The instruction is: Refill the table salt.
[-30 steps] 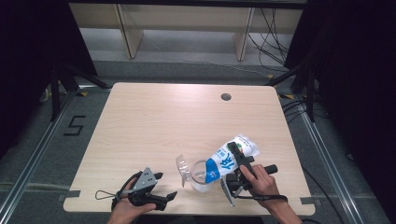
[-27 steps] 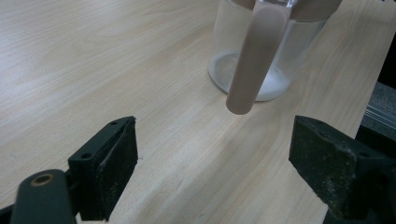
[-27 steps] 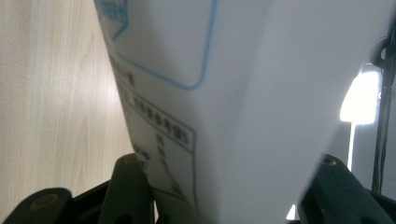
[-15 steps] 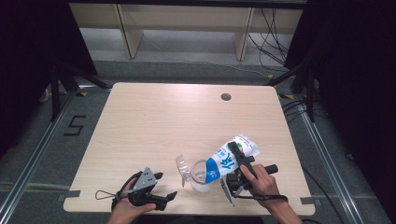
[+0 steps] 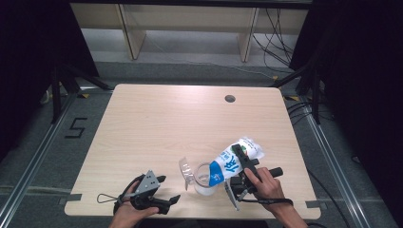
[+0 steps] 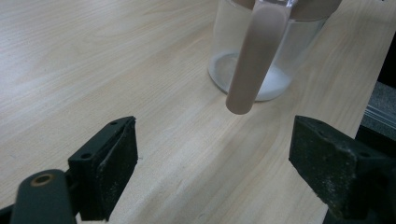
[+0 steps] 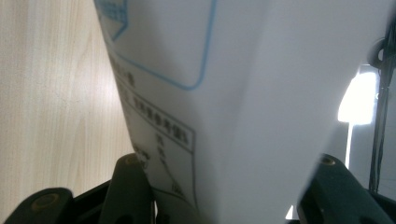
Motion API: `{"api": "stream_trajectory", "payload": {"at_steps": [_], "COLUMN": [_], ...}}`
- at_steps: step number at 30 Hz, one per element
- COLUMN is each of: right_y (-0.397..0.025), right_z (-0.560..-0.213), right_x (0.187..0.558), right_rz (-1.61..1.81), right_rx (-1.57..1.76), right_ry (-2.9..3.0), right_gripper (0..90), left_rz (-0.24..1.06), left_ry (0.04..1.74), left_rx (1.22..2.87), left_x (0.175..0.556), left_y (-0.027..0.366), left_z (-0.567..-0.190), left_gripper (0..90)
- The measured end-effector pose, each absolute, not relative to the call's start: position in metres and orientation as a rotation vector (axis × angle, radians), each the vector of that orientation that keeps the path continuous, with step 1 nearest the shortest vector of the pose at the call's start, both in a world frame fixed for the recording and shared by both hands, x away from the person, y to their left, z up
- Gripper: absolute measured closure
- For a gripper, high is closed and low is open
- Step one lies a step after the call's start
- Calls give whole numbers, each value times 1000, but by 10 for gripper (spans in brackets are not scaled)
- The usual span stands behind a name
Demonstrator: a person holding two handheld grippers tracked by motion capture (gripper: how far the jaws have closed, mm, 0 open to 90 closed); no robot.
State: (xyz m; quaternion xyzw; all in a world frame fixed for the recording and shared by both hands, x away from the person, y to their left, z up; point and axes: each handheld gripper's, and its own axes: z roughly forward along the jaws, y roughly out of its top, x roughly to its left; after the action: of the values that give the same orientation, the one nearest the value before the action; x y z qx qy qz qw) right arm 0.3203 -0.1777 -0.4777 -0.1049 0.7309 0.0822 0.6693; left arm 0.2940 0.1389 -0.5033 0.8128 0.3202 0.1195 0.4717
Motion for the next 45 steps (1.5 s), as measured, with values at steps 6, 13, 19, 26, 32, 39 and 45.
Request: {"api": "stream_trajectory", "payload": {"at_steps": [6,13,19,26,32,39,45], "right_y": [-178,-178,-178,-177,-177,-178,-178], "right_z": [-475,-477,-476,-470,-471,-477,-473], "right_x": [320,320,318,320,320,320,319], "right_rz": [153,184,157,114,126,193,133], "right_rx": [-271,-240,-230,-327,-320,-257,-279], "right_ry": [1625,1646,1643,1612,1607,1627,1618], "right_gripper": [548,550,550,553,555,556,557], "left_rz": [296,291,289,290,289,298,296], "left_ry": [788,798,795,795,795,786,785], "left_rx": [1993,1988,1985,1985,1986,1994,1993], "left_x": [294,293,294,294,294,294,294], "left_y": [139,139,139,139,139,139,139], "left_z": [-503,-503,-503,-503,-503,-503,-503], "left_gripper": [152,152,152,152,152,152,152]}}
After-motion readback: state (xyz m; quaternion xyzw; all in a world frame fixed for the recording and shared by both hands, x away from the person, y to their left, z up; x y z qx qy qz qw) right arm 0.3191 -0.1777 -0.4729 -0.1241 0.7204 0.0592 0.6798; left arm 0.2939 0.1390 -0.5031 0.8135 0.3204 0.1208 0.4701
